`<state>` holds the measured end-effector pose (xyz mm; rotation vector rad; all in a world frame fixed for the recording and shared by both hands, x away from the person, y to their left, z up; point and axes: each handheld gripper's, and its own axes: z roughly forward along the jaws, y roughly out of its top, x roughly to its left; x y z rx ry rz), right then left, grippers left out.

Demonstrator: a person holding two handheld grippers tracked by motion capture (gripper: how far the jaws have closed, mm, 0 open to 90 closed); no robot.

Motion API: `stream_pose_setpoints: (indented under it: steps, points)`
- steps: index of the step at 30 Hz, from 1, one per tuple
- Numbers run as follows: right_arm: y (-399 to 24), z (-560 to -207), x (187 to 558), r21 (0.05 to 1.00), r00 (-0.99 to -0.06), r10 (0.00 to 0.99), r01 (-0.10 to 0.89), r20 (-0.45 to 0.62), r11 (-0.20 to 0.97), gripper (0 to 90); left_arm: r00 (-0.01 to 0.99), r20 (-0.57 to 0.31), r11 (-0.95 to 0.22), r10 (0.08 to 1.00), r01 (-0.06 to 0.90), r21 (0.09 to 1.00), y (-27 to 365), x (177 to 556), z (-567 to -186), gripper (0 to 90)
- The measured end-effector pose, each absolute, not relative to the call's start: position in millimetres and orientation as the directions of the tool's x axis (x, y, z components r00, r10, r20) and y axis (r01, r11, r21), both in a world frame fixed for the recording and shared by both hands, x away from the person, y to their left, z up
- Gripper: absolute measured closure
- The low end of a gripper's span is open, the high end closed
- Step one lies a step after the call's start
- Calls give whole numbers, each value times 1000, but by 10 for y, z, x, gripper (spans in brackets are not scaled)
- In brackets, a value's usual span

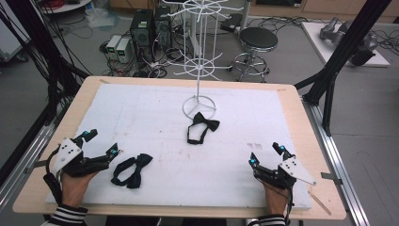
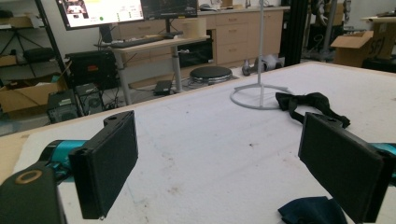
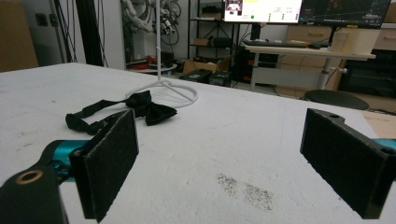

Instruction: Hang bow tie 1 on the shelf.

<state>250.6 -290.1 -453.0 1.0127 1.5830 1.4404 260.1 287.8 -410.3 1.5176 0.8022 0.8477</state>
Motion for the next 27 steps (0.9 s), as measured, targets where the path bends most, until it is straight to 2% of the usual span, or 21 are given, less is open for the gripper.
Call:
stream_pose_setpoints:
  steps: [12, 27]
  points:
    - [-2893, -4529, 2505, 996, -399, 917, 67, -30, 62, 107, 527, 143, -230, 838, 104, 967, 2817, 2520, -3775, 144]
    - [-2892, -4528, 2508, 996, -400, 916, 64, -36, 67, 107, 638, 104, -340, 763, 259, 904, 2628, 2483, -3595, 144]
